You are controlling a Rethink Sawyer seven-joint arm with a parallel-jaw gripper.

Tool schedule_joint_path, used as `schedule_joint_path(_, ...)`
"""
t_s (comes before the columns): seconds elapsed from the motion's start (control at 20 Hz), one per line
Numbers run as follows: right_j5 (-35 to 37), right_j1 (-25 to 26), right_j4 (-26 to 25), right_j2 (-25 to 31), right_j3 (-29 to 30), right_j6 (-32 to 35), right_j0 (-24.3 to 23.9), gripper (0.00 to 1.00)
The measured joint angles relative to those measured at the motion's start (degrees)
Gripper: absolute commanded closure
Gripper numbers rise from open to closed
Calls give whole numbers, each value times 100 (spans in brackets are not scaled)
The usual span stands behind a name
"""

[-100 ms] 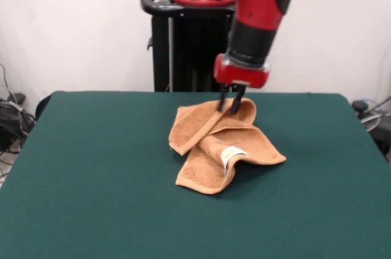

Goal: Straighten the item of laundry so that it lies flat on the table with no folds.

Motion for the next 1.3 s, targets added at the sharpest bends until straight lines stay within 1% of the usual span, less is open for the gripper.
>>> schedule_joint_path(0.05,-40,24,8,-18,1,0,-4,0)
schedule_joint_path(0.1,-282,177,110,-168,4,0,-11,0)
schedule_joint_path(0.2,-394,264,221,-315,6,1,30,0)
schedule_joint_path(0.25,-443,313,306,-420,7,1,82,0)
schedule_joint_path(0.3,-542,439,518,-689,6,1,248,0)
schedule_joint_path(0.45,-697,638,806,-964,6,1,420,0)
schedule_joint_path(0.6,-934,866,1000,-1058,6,1,415,0)
schedule_joint_path(0.75,-1255,1154,1121,-1059,2,1,274,0)
schedule_joint_path(0.85,-1616,1462,1159,-1052,0,1,63,0)
schedule_joint_path(1.0,-1840,1628,1160,-1009,-2,1,-148,0)
schedule_joint_path(1.1,-1999,1651,1146,-907,10,1,-380,0)
schedule_joint_path(1.3,-2003,1551,1094,-762,69,1,-594,0)
